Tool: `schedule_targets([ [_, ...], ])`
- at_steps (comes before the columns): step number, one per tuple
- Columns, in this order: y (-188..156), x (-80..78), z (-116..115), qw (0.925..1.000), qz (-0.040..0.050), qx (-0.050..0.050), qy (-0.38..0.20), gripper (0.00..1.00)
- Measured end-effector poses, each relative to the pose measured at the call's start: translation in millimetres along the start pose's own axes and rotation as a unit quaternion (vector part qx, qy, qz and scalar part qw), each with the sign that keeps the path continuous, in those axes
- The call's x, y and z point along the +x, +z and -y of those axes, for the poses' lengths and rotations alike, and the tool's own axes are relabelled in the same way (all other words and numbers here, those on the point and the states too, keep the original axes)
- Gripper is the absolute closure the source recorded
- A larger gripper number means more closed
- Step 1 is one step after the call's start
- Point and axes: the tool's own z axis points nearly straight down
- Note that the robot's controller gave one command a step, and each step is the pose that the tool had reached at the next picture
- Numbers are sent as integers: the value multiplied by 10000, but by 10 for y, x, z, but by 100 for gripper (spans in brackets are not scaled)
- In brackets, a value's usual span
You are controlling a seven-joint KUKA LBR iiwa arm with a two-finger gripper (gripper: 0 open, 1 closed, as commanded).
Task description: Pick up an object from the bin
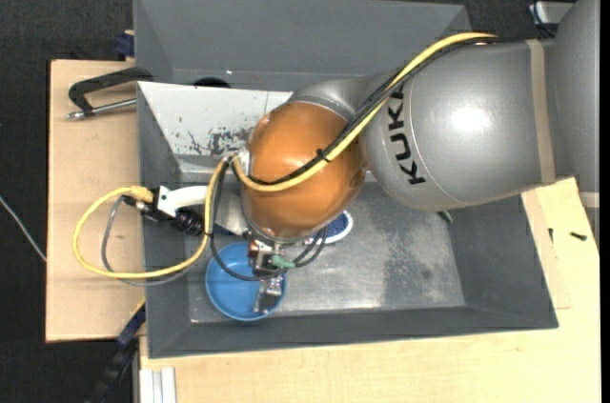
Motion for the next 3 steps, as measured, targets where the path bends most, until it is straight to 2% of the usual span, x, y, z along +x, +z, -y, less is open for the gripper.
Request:
schedule_targets([
  [1,-35,34,13,10000,-46,35,17,100],
  [2,-8,7,2,10000,-9,14,9,0],
  [3,151,85,166,9999,-10,-4,170,0],
])
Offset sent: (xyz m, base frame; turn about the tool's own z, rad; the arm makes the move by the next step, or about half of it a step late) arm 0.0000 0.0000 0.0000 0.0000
